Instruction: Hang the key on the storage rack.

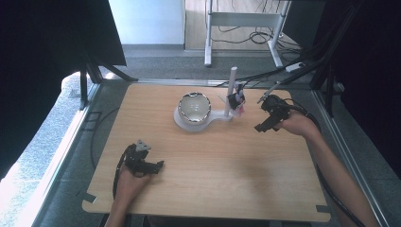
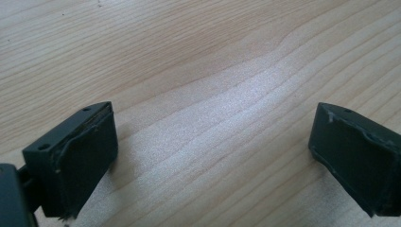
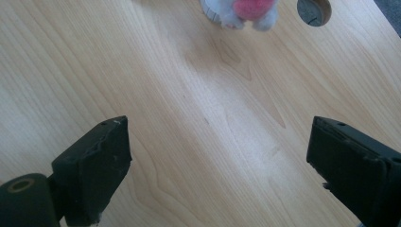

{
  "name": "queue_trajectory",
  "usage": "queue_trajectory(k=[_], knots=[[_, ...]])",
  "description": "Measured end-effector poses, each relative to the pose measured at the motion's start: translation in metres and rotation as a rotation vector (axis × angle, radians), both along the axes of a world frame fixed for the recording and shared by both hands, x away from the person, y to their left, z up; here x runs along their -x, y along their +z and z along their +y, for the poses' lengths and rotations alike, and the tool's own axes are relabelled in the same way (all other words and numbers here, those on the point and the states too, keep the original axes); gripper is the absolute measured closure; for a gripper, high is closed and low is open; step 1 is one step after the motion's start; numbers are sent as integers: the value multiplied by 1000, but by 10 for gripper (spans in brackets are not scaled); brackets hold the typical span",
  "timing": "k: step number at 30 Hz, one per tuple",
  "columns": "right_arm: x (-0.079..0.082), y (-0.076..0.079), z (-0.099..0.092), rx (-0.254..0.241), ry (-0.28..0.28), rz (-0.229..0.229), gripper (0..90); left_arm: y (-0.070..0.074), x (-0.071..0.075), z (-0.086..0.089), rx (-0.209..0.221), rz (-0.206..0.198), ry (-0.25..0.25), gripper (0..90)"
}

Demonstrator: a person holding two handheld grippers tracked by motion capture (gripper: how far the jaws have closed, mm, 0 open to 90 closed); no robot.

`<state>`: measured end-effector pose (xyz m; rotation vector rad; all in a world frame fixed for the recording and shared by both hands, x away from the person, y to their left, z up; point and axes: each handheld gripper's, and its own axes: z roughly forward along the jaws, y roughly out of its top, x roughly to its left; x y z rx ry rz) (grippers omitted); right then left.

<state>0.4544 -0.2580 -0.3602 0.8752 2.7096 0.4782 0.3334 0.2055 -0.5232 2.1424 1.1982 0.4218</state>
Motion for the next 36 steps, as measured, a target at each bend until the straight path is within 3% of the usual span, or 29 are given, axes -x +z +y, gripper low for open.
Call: queue_trajectory(k=[15, 25, 36], knots=[[27, -3, -21, -29, -8, -13, 80, 0, 0, 0, 0, 1, 2, 21], [43, -6, -33, -21, -12, -22, 78, 0, 0, 0, -1, 1, 1, 21], [62, -20, -38, -23, -12, -35, 78, 0, 0, 0, 4, 0, 4, 21]])
